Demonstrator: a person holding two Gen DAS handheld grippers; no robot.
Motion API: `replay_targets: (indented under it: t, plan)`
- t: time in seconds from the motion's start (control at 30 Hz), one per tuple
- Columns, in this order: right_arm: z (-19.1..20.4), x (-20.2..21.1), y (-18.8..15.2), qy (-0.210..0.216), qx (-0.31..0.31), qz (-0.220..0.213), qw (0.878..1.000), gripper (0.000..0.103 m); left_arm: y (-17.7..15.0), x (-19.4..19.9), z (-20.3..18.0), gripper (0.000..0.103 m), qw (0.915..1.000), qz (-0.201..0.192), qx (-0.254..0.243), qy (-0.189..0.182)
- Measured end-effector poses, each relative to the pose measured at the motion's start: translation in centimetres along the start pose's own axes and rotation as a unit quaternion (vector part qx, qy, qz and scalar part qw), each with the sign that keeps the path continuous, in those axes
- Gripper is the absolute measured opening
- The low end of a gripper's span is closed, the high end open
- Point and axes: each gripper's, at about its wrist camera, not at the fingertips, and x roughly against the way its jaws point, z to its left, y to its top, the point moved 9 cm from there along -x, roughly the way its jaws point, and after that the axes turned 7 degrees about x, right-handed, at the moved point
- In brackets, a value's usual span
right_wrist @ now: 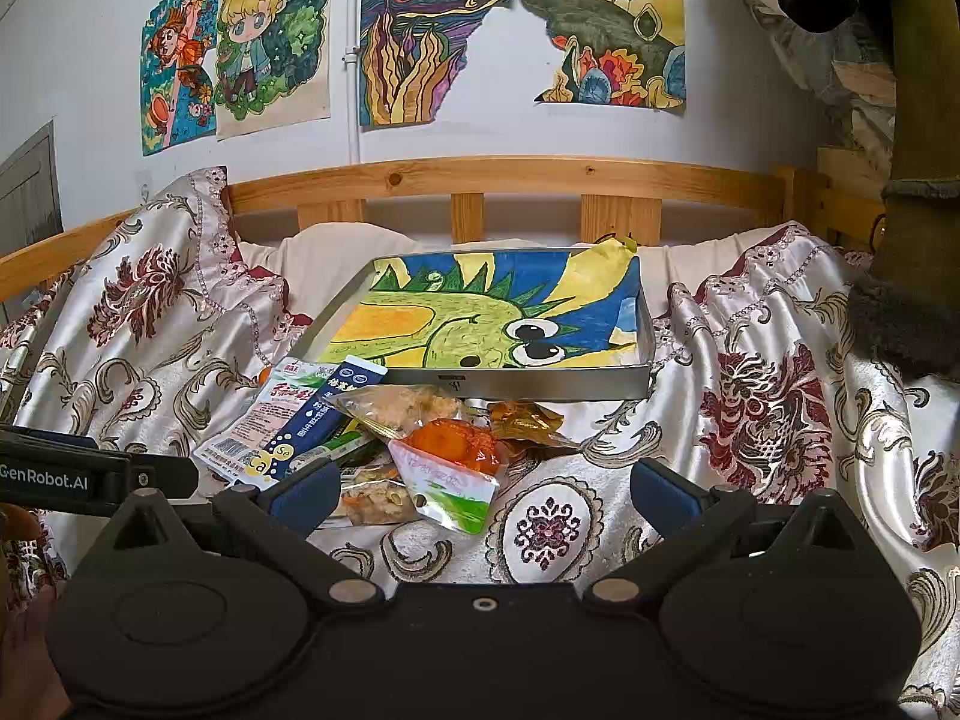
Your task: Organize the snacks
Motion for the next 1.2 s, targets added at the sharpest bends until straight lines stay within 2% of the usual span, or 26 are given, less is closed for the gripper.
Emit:
replay_targets:
  t: [0.73,0.97,1.2]
  plan:
    - [-0.1,0.0,0.1,0.000,0.001,0.002,1.000,0.102,-0.1,-0.1,0.0,0.103,1.0000,0.003,0.002,0.003]
    - [0.6,-0.3,-0.5,0.015,0.002,0.018,1.000,0.102,-0.8,-0.6,0.3,0.103,0.9998,0.014,0.007,0.008]
    - [0.6,-0.3,0.0,0.028,-0.005,0.034,0.999,0.102,-0.9,-1.3,0.4,0.103,0.9988,0.037,0.007,0.031]
